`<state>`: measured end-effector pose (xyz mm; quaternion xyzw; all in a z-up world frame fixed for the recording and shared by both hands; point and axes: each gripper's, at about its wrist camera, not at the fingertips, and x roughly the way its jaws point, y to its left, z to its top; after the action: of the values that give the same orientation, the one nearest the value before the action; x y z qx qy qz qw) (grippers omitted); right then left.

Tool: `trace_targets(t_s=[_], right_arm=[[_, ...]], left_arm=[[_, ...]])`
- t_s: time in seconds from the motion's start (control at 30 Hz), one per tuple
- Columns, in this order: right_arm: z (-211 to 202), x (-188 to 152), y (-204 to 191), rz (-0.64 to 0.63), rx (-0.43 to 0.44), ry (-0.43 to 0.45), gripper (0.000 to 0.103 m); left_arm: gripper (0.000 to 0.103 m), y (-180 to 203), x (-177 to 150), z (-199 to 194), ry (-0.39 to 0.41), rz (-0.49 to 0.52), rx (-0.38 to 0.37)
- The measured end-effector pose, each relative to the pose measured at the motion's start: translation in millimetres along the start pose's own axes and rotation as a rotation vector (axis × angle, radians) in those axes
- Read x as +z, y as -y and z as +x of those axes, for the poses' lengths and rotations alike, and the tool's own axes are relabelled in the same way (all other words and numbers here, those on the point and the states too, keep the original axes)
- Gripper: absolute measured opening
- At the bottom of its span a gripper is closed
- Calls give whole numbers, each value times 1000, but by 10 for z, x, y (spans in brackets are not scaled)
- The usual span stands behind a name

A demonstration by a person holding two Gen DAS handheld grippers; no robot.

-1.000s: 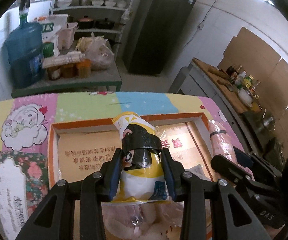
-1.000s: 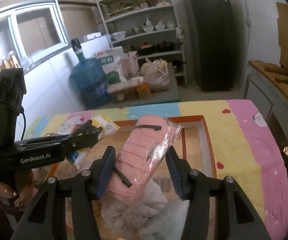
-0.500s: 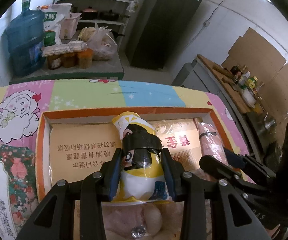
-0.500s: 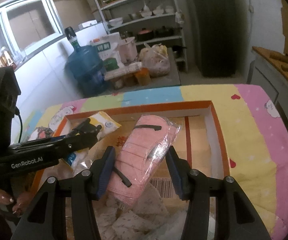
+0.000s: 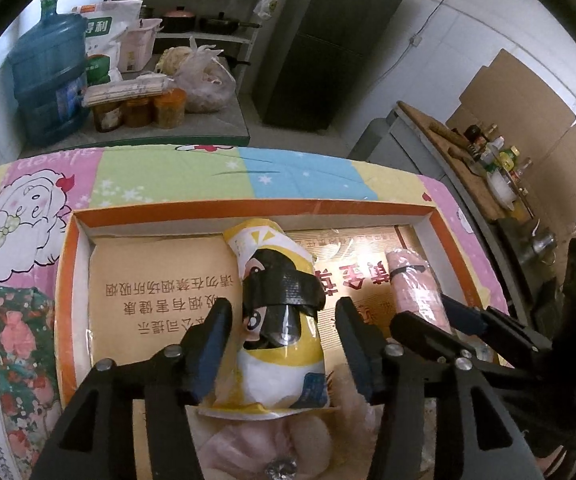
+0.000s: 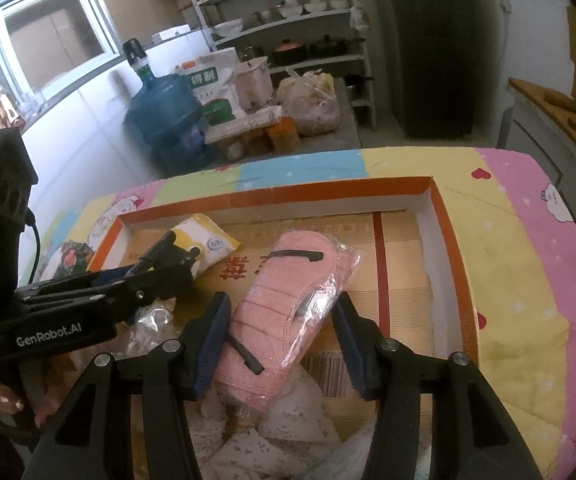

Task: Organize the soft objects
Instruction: 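Lower both tools into the box and open them, releasing snack bag and towel, then lift both open tools up out of the box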

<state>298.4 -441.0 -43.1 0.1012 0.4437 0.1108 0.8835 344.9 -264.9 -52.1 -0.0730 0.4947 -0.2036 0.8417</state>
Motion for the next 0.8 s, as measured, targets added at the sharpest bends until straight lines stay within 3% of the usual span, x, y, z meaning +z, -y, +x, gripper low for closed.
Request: trace_targets(t_s=[0.17,0.3,0.37,0.8], right_arm=[[-5,11,-8,-1,4,-2,59],[-32,9,-18,3,-4,13,73],[-55,2,-32,5,-9,20,73],[-287,-97,-179,-15,-32,59,73]], left_arm=[[65,17,7,-63,23,3,18],[69,54,2,-176,60,12,13],[73,77,2,-225,75,19,15],[75,181,-125,-592,151,70,22]])
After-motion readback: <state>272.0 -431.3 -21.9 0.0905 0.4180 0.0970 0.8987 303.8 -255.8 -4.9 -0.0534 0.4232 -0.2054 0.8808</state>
